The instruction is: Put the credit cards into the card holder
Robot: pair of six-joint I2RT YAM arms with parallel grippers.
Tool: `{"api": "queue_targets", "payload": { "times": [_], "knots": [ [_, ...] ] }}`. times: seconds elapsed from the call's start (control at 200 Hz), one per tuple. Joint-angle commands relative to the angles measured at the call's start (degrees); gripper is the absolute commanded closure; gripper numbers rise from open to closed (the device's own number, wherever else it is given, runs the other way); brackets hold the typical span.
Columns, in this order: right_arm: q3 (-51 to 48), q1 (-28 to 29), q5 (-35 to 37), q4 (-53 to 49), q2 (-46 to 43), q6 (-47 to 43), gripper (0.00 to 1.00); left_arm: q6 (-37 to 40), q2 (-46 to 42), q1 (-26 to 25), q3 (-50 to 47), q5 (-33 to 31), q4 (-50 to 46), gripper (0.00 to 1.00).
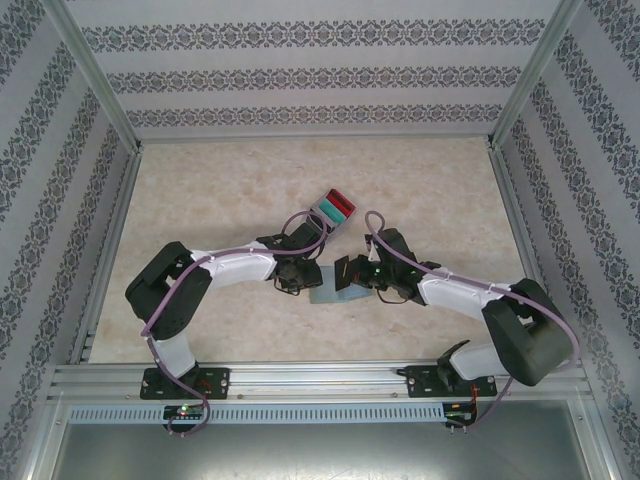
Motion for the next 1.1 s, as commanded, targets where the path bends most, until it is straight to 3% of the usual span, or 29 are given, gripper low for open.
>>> {"api": "queue_targets", "payload": {
  "times": [0.0,0.549,0.729,0.829,1.099],
  "knots": [
    [-1.33,-0.91,-2.12,0.42,-0.98,-2.51,0.94,0.64,0.11,0.12,1.56,-0.49,-2.68,0.7],
    [-2.61,-1.6,-4.57,2.76,2.6,-5.34,0.94,0.67,0.82,0.11,2.06,-0.68,-2.15,0.7],
    [-4.72,-2.03,0.23,0.53,-0.07,-5.49,0.94,0.38,0.38,0.11,1.13,-0.88,-1.73,0.7],
    [-5.32,-2.2,-2.91,3.8,1.89,-5.05,0.95,0.51,0.53,0.11,1.03,-0.8,-1.62,0.71],
    [-6.49,-1.43,-3.5,9.04,0.43,-1.5,0.95,0.39,0.92,0.11,0.81,-1.15,-2.31,0.78]
  ]
}}
